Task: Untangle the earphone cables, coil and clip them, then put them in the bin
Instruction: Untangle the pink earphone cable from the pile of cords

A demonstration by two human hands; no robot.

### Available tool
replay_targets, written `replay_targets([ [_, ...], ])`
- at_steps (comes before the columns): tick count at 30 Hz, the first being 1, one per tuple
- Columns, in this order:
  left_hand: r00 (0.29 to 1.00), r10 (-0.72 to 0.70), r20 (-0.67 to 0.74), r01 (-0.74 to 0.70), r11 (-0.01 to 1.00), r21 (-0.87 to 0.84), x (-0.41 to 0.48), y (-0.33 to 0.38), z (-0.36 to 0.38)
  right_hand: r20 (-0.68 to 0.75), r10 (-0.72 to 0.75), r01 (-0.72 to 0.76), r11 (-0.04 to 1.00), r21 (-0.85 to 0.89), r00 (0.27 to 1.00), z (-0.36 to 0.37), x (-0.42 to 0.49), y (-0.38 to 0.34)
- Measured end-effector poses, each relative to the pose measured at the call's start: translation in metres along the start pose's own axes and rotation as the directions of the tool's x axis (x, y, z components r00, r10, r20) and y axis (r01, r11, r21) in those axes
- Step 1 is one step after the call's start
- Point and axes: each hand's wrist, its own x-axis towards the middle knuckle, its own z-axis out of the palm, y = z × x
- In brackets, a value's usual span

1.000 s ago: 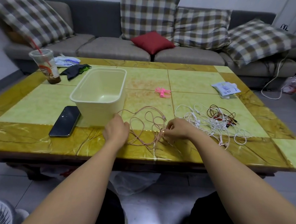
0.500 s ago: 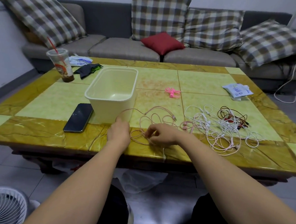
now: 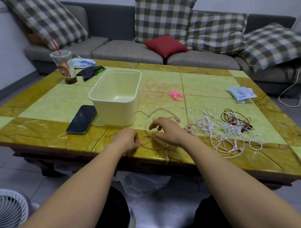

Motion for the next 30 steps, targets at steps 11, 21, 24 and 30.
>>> replay_targets([
  [11,0.875,-0.242,-0.419,-0.031,0.836,-0.548,-0.002,-0.002,-0.017,-0.097,0.148,-0.114,0.949,0.294,0.984,-0.023,-0.010,0.005],
  [21,0.759,0.159,-0.631,-0.360,0.910,-0.204,0.000,0.045,-0.016,-0.143,0.180,-0.112,0.915,0.388,0.973,-0.040,-0.032,0.010],
  [24,0.821,0.311,-0.479,-0.504,0.789,-0.351,-0.002,0.066,-0.013,-0.200,0.130,-0.056,0.939,0.338,0.971,-0.039,-0.031,0.006],
  [30,0.853,0.031,-0.521,-0.321,0.819,-0.476,0.010,0.074,-0.012,-0.138,0.215,-0.146,0.909,0.389,0.967,-0.052,-0.046,0.024],
])
